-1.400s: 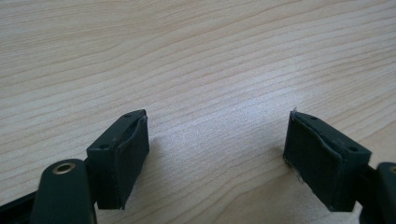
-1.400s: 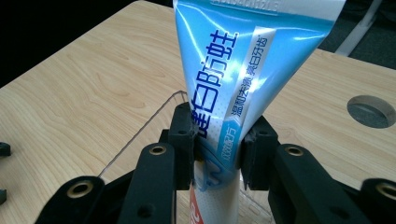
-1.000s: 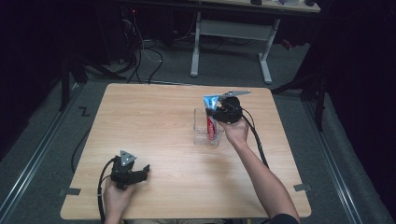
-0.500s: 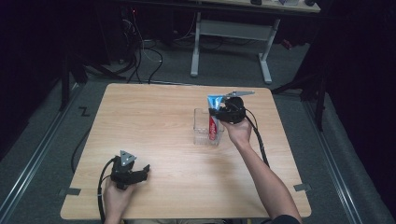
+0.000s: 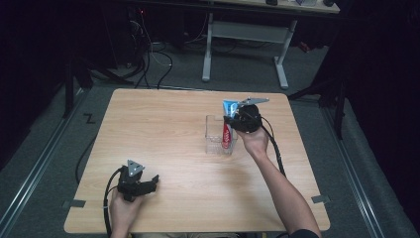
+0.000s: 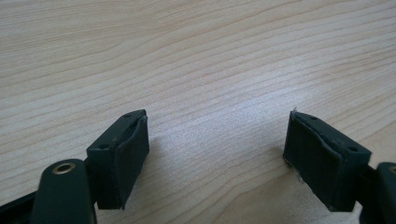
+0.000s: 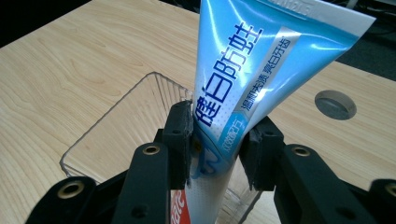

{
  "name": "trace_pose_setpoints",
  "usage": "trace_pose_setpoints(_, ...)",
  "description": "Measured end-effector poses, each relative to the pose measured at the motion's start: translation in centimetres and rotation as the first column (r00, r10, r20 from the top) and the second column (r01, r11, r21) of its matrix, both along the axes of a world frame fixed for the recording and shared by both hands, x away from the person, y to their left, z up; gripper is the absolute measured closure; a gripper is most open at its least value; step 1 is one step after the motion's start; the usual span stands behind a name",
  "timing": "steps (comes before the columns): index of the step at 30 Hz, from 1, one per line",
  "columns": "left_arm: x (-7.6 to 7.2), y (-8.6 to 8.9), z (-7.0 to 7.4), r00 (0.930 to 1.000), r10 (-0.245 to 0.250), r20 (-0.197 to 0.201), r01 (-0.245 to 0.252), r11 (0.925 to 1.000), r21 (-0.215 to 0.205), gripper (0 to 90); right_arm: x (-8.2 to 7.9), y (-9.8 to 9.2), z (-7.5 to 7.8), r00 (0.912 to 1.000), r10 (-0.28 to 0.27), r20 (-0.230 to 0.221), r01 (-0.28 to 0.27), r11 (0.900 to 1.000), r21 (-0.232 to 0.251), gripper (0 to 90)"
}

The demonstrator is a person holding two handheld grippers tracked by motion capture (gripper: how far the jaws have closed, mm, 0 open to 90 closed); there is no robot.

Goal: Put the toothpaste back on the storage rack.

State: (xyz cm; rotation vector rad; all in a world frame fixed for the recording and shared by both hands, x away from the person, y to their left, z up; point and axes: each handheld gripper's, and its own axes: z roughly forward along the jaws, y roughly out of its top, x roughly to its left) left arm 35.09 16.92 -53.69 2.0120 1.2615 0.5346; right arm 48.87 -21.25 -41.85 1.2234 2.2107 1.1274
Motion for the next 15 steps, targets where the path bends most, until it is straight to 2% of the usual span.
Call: trace_pose_setpoints(15, 0.0, 0.0, 0.0, 1.0, 0.0, 0.0, 0.0, 1.0, 0.0, 22.4, -0.27, -0.48, -0.03, 0.9999, -0.015, 0.003, 0.015, 1.0, -0.016, 63.7)
